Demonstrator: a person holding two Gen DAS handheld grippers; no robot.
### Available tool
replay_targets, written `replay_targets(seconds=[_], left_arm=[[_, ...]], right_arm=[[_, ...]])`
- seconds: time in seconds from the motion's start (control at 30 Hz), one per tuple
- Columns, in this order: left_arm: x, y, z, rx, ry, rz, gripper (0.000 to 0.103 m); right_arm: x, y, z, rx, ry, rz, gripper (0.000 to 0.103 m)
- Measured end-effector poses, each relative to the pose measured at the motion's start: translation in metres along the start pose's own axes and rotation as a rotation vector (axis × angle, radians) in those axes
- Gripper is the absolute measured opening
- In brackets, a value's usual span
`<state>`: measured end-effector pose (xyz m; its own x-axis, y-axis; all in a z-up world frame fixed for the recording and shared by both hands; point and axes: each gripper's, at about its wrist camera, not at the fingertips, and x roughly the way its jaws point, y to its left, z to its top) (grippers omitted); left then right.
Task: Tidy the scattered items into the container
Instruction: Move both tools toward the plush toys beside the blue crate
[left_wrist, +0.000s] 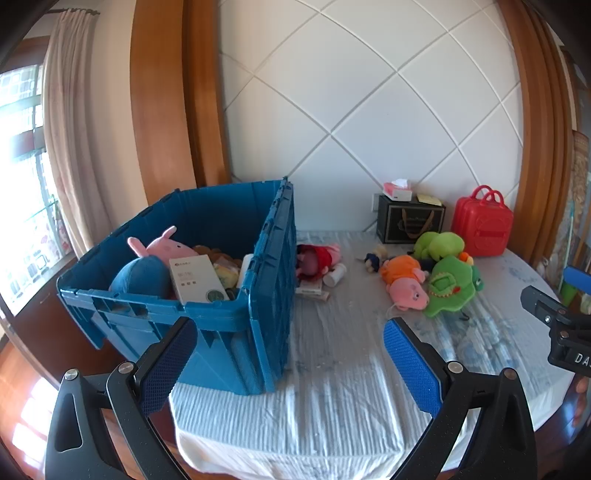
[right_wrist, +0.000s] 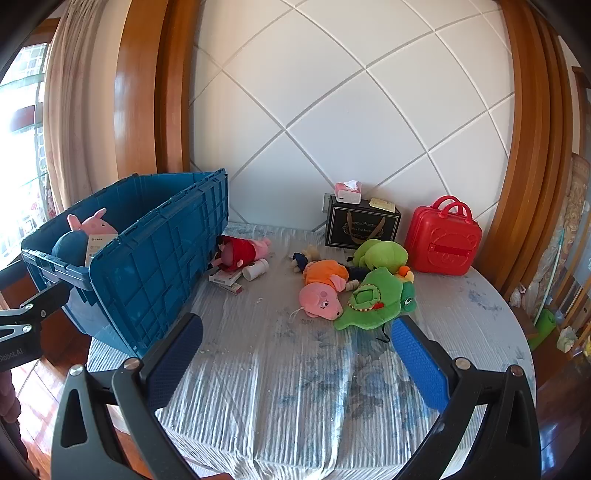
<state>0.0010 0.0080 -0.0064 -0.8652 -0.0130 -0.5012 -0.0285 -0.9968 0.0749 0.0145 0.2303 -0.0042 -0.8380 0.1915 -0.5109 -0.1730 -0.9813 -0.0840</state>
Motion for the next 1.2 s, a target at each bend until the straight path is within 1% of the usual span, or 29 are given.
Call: replay_targets(seconds=[0.2,0.4,1.2], left_arm=[[-0.002,-0.007,-0.001,0.005,-0.010,-0.003,0.102],[0.001,-0.018,0.002,0.013,-0.003,-0.002,0.102],[0.014,-0.051,0.010,0.020,0.004,0.015,0.102]], right_arm=[[-0.001,-0.003,-0.003,0.002,0.001,0.000,0.103],[0.003,-0.013,-0.007,0.005,0.017,0.008,0.103],[0.025,-0.043,-0.005,-0.001,0.034,0.038,0.103]])
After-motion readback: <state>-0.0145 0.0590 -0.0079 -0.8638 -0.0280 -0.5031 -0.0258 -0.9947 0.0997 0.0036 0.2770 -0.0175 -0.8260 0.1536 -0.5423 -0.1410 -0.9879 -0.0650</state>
